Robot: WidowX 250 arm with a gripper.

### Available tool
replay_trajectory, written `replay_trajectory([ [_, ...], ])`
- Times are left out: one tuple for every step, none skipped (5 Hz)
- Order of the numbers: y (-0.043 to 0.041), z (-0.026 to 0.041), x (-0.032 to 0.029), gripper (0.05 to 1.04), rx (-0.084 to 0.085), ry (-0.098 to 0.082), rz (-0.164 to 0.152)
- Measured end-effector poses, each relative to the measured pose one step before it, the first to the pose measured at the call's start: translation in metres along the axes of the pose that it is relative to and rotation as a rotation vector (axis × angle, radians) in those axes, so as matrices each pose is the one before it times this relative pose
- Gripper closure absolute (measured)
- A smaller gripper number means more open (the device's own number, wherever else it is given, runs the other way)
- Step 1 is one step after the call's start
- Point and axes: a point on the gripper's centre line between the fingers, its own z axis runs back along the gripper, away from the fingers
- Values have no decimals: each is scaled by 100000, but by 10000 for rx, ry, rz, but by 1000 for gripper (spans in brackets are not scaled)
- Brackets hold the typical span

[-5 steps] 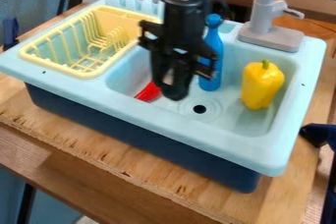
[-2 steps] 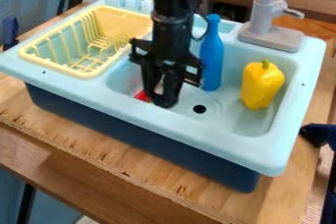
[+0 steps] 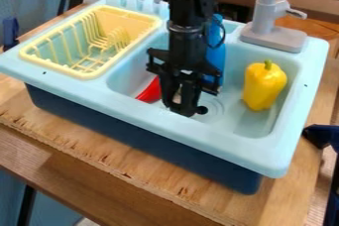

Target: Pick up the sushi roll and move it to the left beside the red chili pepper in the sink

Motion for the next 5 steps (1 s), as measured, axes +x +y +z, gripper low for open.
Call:
replay_trajectory([
  [-62,-22,2,380,-66,155,16],
  [238,193,-51,118,185,54,213],
  [-36,1519,-215,83,296,-255,51],
  [-298,3438,45,83,364,-848,62],
  [64,3597,-747,83,105,-747,155],
])
